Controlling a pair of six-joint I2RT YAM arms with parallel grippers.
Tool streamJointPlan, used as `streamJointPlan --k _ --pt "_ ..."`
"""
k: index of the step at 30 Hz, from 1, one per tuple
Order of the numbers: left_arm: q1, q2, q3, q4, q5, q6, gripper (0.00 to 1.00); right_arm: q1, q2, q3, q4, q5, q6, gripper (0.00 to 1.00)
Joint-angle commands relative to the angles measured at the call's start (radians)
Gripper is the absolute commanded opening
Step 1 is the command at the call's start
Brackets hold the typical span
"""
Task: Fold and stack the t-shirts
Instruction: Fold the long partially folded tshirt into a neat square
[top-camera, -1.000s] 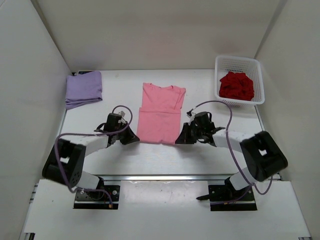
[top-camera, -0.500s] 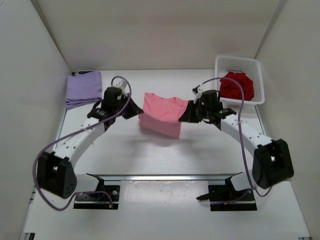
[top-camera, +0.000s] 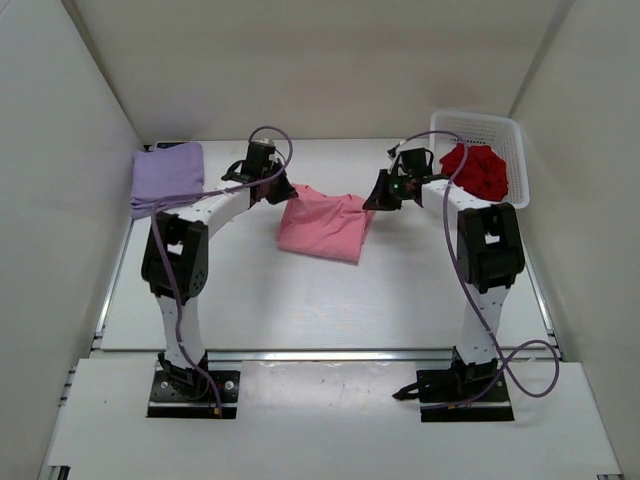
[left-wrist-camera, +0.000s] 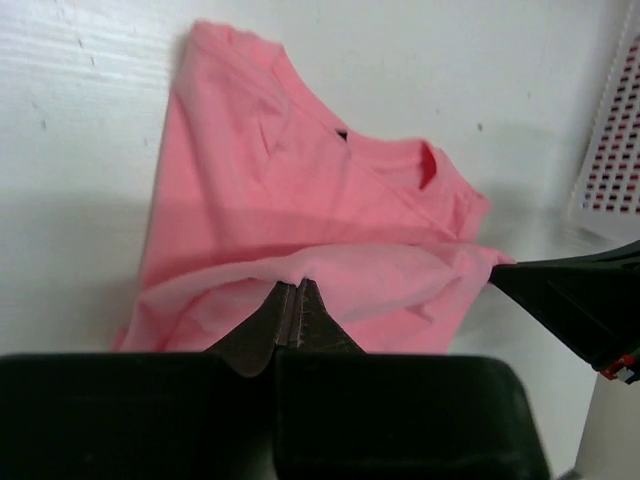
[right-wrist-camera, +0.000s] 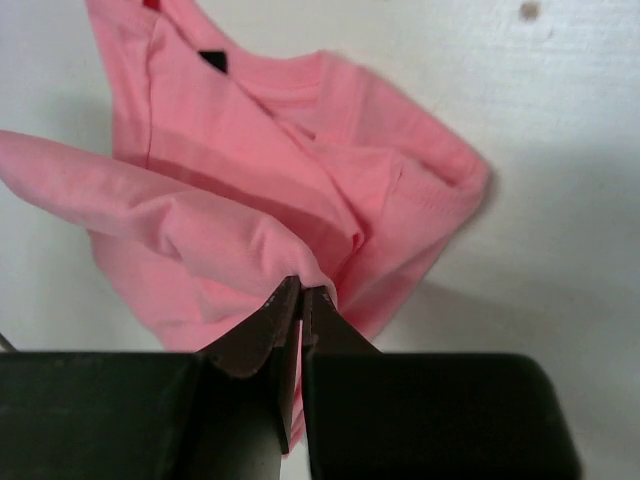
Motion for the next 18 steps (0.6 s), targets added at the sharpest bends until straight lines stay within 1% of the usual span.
streamJointPlan --k 1,3,4,5,6,7,9,11,12,13,14,15,16,18 --pt "0.025 0.061 0.135 0.012 -0.027 0.005 0.0 -0.016 0.046 0.11 -0.002 -0.005 -0.029 0.0" --pt "0.033 0.115 0.182 0.007 -0.027 0.0 0.01 -0.021 0.095 0.177 -0.008 -0.005 -0.027 0.0" --pt "0.037 0.15 0.199 0.004 -0.021 -0.006 0.03 -0.027 0.11 0.199 -0.028 -0.007 -0.024 0.0" --pt "0.045 0.176 0.23 0.007 -0.01 -0.011 0.1 -0.026 0.137 0.239 -0.042 -0.008 -0.03 0.0" --pt "0.048 0.186 0.255 0.013 -0.006 -0.014 0.2 -0.026 0.159 0.275 -0.051 0.001 -0.029 0.0" --pt "0.057 0.213 0.285 0.018 0.0 -0.018 0.24 -0.024 0.173 0.289 -0.072 0.011 -0.029 0.04" --pt "0.082 0.226 0.33 0.004 0.011 -0.02 0.36 -0.016 0.176 0.331 -0.092 0.011 -0.036 0.13" --pt "0.108 0.207 0.345 0.007 0.011 -0.02 0.43 -0.009 0.159 0.348 -0.106 0.04 -0.062 0.24" --pt "0.119 0.19 0.332 0.013 0.005 -0.014 0.47 -0.006 0.144 0.359 -0.111 0.048 -0.075 0.27" --pt "0.119 0.149 0.291 0.041 -0.003 -0.02 0.47 0.0 0.136 0.362 -0.121 0.077 -0.09 0.32" --pt "0.116 0.108 0.263 0.08 -0.01 -0.023 0.47 0.011 0.116 0.36 -0.126 0.097 -0.095 0.33" --pt "0.113 0.089 0.214 0.093 0.005 -0.02 0.46 0.011 0.098 0.345 -0.126 0.099 -0.086 0.33" --pt "0.094 0.065 0.179 0.12 0.02 -0.011 0.45 0.019 0.073 0.305 -0.094 0.079 -0.081 0.3" --pt "0.048 0.057 0.126 0.137 0.078 -0.009 0.45 0.027 0.058 0.245 -0.021 0.039 -0.055 0.14"
